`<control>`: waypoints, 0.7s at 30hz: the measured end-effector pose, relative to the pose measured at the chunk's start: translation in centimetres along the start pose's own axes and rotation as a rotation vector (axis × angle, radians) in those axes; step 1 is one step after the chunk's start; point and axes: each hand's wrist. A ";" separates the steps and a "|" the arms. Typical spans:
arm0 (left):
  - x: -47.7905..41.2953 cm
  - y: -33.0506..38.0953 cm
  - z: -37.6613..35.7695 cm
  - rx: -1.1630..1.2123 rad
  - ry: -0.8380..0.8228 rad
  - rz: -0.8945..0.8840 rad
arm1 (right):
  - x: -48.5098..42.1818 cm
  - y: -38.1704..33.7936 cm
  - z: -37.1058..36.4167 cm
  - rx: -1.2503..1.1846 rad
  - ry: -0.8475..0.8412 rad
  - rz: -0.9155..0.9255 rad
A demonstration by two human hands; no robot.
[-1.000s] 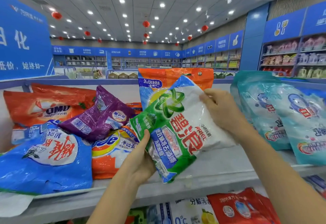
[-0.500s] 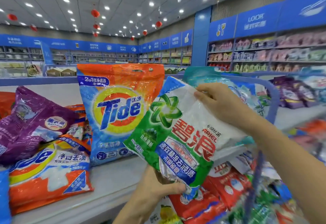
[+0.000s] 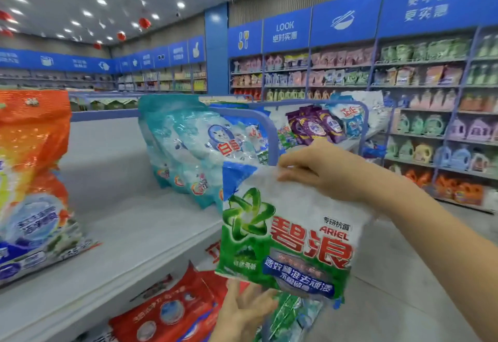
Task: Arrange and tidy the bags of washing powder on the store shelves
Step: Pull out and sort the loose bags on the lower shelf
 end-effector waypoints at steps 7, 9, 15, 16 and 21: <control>-8.0 -6.7 -6.9 -0.116 -0.001 -0.092 | 6.1 11.6 1.2 0.404 -0.234 0.047; -9.7 -8.9 -9.7 -0.217 -0.153 -0.006 | 8.0 14.4 1.5 0.424 -0.194 0.111; -15.5 -13.2 -19.0 -0.068 -0.382 0.025 | 12.5 22.5 2.6 0.414 0.090 0.288; -16.4 -12.4 -20.6 -0.154 -0.265 -0.167 | 12.9 24.0 2.5 0.445 0.097 0.286; -21.4 -18.9 -19.1 -0.443 -0.250 -0.049 | 14.0 32.2 1.5 0.573 0.158 0.205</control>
Point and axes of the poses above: each hand's wrist, its own x-axis away from the middle knuckle, its own z-axis out of the back of the hand, y = z × x, and after that the axes turned 7 degrees about -z, right-handed
